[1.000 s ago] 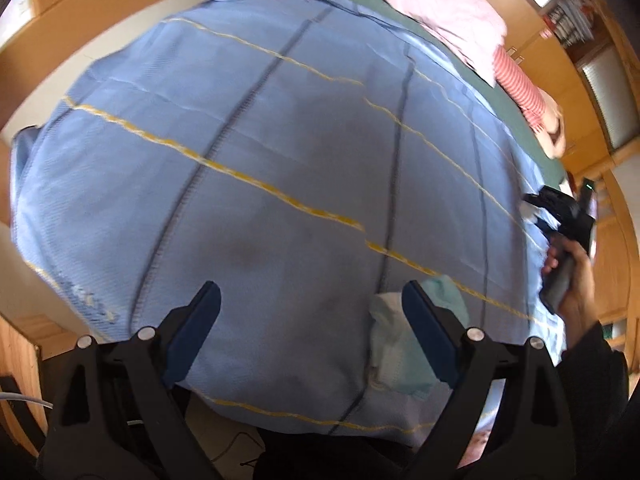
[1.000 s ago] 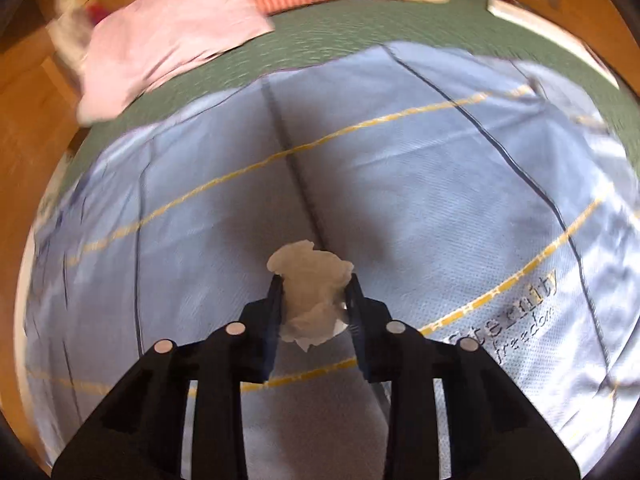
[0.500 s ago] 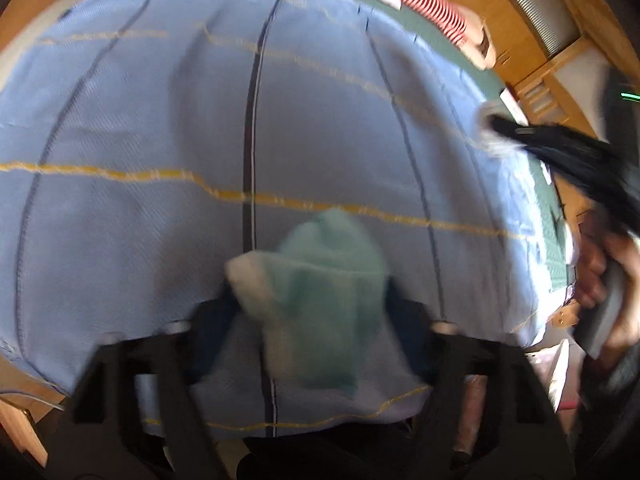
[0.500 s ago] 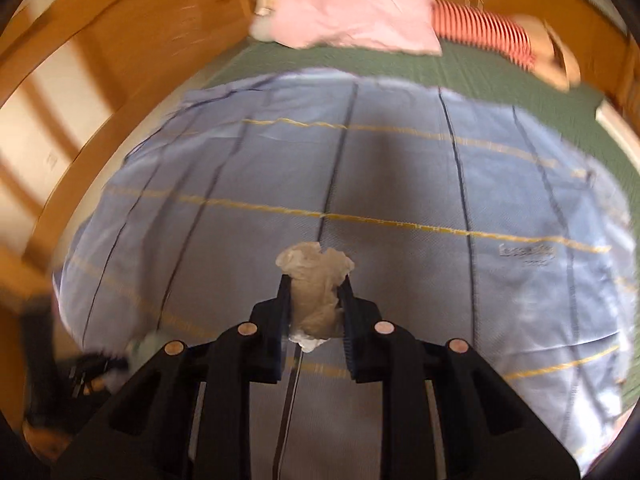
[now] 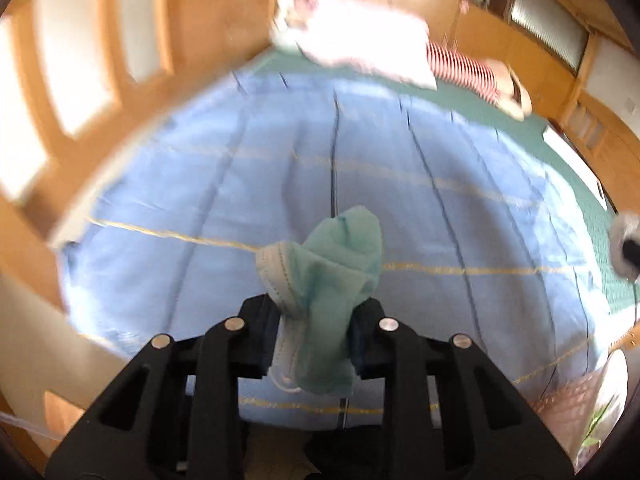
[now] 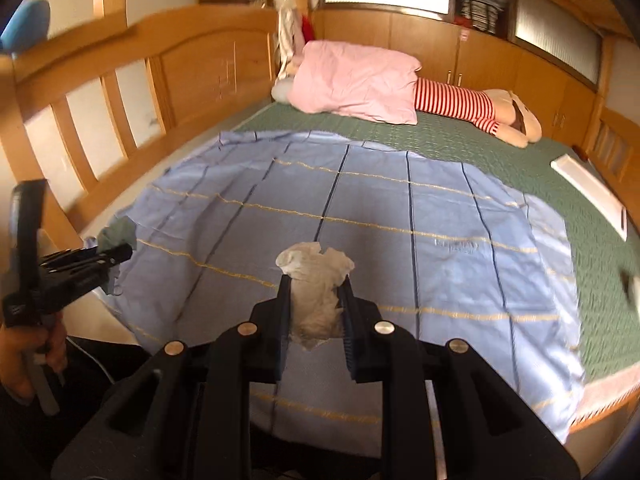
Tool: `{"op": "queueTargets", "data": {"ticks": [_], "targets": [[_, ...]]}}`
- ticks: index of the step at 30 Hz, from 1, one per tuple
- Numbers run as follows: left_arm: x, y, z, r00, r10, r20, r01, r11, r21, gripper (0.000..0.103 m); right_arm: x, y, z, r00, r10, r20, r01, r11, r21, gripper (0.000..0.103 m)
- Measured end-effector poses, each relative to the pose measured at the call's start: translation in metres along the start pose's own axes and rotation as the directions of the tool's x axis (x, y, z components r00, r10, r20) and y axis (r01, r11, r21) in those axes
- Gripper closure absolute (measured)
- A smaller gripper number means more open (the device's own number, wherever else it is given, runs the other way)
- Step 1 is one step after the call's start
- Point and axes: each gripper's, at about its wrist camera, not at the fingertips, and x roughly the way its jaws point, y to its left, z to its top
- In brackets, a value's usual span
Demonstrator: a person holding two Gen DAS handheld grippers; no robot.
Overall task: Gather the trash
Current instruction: 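Carry the tissue and mask to the bin and open both tools over it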
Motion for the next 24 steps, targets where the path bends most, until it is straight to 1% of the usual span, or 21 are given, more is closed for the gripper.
{"op": "queueTargets", "data": {"ticks": [2, 3, 4, 5, 6, 8, 9, 11, 14, 15, 17, 19, 22, 24], "targets": [[-0.033, -0.006, -0.001, 0.998, -0.001, 0.057, 0.002, 1.0, -0.013, 0.073, -0.011, -0.003, -0.01, 1.0, 0.016, 0.021, -0.016, 0.999, 0.034, 0.08], [-0.055, -0.016, -0.003, 0.995, 0.006, 0.104, -0.007, 1.0, 0.009, 0.073, -0.022, -0.003, -0.016, 0.999, 0.029, 0.034, -0.031, 0.998, 0.056, 0.08], [-0.07, -0.018, -0.005, 0.991, 0.015, 0.133, -0.019, 1.0, 0.025, 0.073, -0.026, -0.004, -0.02, 0.999, 0.033, 0.043, -0.036, 0.997, 0.066, 0.08], [-0.084, -0.026, -0.007, 0.986, 0.024, 0.166, -0.031, 0.999, 0.042, 0.073, -0.031, -0.004, -0.022, 0.998, 0.031, 0.051, -0.035, 0.997, 0.07, 0.08], [-0.105, -0.035, -0.009, 0.977, 0.022, 0.211, -0.037, 0.997, 0.064, 0.073, -0.041, -0.007, -0.027, 0.997, 0.019, 0.073, -0.025, 0.997, 0.079, 0.08], [-0.132, -0.047, -0.014, 0.966, 0.011, 0.26, -0.034, 0.996, 0.084, 0.073, -0.06, -0.011, -0.031, 0.994, 0.003, 0.11, -0.014, 0.996, 0.094, 0.08], [-0.147, -0.055, -0.017, 0.958, 0.004, 0.288, -0.033, 0.995, 0.097, 0.073, -0.078, -0.015, -0.035, 0.992, -0.004, 0.128, -0.01, 0.994, 0.106, 0.08], [-0.172, -0.074, -0.026, 0.944, -0.019, 0.33, -0.026, 0.991, 0.131, 0.073, -0.1, -0.024, -0.042, 0.989, -0.003, 0.149, -0.017, 0.991, 0.132, 0.08], [-0.195, -0.096, -0.034, 0.93, -0.041, 0.366, -0.022, 0.986, 0.168, 0.073, -0.119, -0.037, -0.058, 0.986, -0.008, 0.168, -0.019, 0.987, 0.159, 0.08], [-0.205, -0.105, -0.04, 0.92, -0.046, 0.389, -0.027, 0.983, 0.181, 0.073, -0.123, -0.04, -0.064, 0.985, -0.014, 0.171, -0.014, 0.986, 0.163, 0.08], [-0.216, -0.116, -0.046, 0.912, -0.057, 0.405, -0.025, 0.98, 0.195, 0.073, -0.129, -0.046, -0.075, 0.984, -0.019, 0.175, -0.011, 0.985, 0.173, 0.08], [-0.225, -0.126, -0.053, 0.909, -0.075, 0.411, -0.017, 0.976, 0.216, 0.073, -0.132, -0.05, -0.083, 0.984, -0.021, 0.179, -0.012, 0.984, 0.177, 0.08], [-0.239, -0.138, -0.063, 0.903, -0.099, 0.418, 0.0, 0.973, 0.23, 0.073, -0.151, -0.055, -0.089, 0.981, -0.034, 0.192, 0.0, 0.985, 0.175, 0.08], [-0.246, -0.143, -0.068, 0.899, -0.122, 0.422, 0.021, 0.971, 0.236, 0.073, -0.177, -0.063, -0.093, 0.977, -0.054, 0.206, 0.018, 0.985, 0.173, 0.08]]}}
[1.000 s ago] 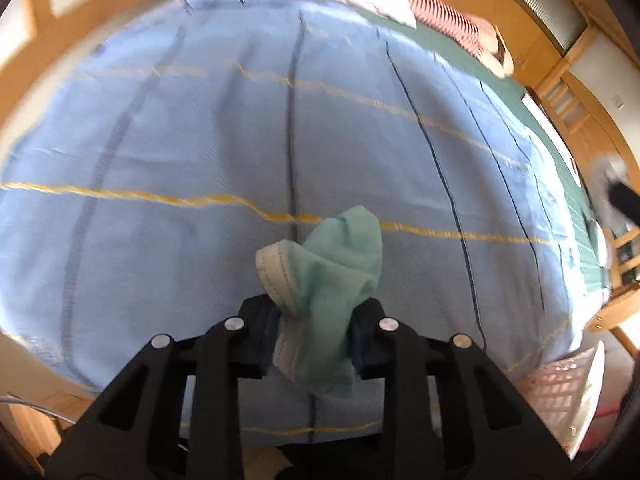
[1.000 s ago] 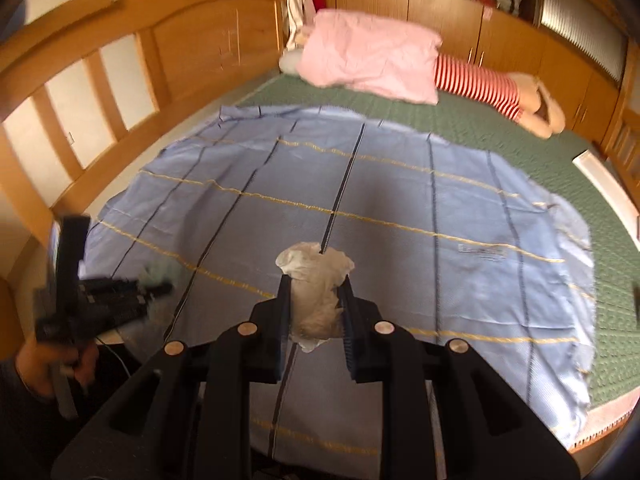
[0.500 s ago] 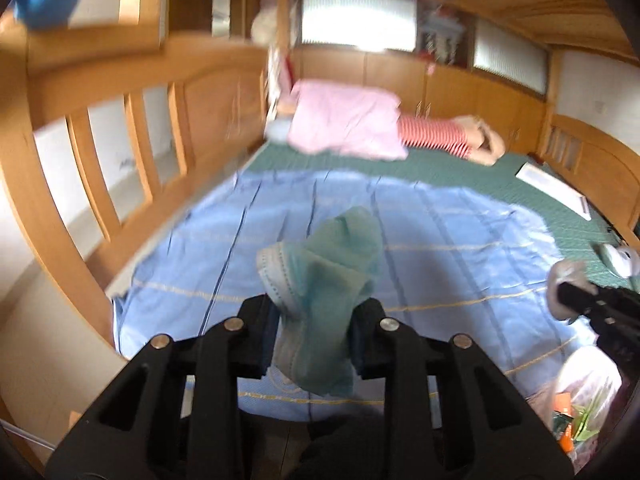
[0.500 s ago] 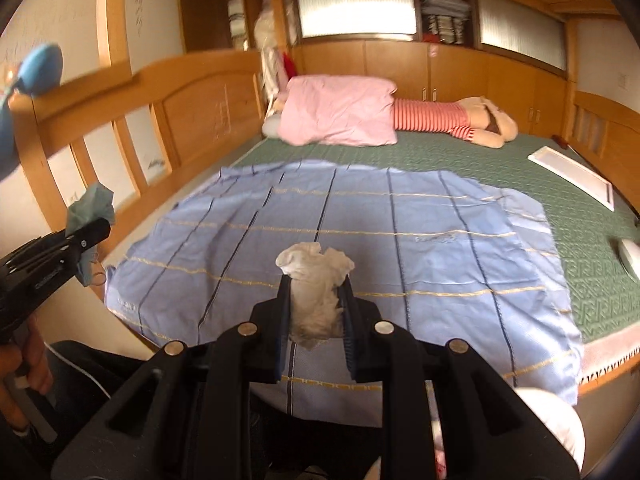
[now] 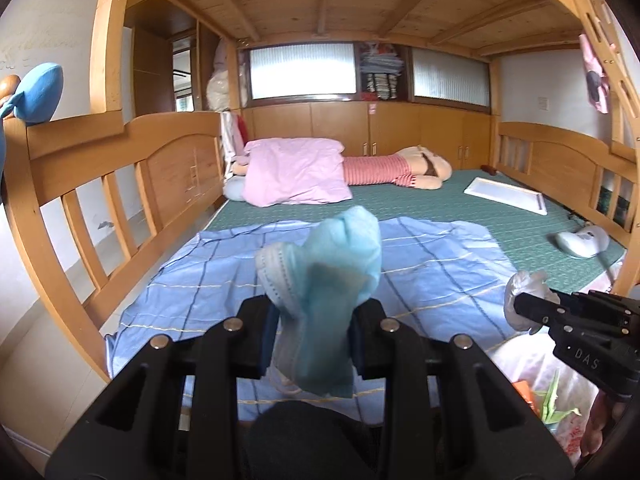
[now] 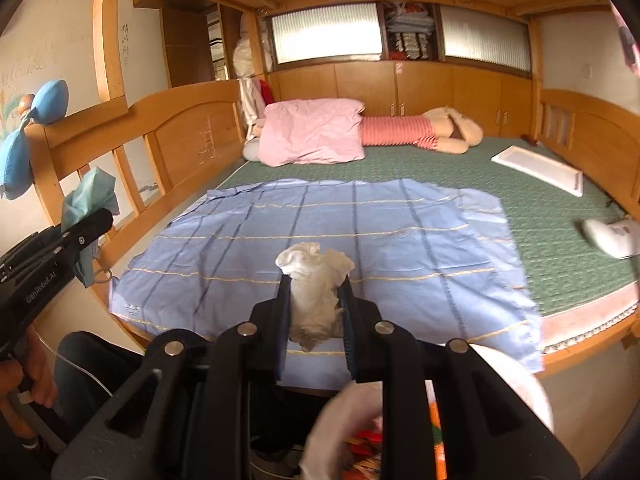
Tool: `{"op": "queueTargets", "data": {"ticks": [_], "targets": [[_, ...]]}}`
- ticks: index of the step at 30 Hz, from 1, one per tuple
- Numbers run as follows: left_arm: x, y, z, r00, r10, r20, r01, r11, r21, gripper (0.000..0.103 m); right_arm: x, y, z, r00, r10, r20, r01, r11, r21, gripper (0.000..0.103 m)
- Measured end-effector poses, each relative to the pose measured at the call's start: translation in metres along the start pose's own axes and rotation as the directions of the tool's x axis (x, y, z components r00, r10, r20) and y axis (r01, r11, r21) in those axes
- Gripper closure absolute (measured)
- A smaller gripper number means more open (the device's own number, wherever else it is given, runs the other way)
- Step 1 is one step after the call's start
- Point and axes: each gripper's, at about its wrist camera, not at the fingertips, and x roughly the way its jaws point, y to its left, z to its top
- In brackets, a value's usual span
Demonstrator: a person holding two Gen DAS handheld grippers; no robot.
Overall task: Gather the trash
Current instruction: 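Carry the tissue and mask to the bin and open both tools over it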
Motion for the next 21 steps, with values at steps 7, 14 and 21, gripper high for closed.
{"op": "queueTargets", "data": {"ticks": [7, 14, 21], "targets": [[-0.003, -0.028, -0.006, 0.99, -0.141, -0.009, 0.141, 0.99, -0.009, 0.073, -0.036, -0.054, -0.021, 0.991, -0.135, -0.022, 0.135, 0.99, 0.027, 0.08], [0.008, -0.07, -0.02, 0.955, -0.281, -0.094, 0.287, 0.957, 0.049, 0.073, -0.019, -0.108, -0.074, 0.957, -0.213, -0.195, 0.235, 0.967, 0.097, 0.079], [0.016, -0.092, -0.037, 0.921, -0.353, -0.162, 0.368, 0.927, 0.071, 0.073, 0.01, -0.127, -0.105, 0.917, -0.173, -0.36, 0.247, 0.953, 0.172, 0.053]]}}
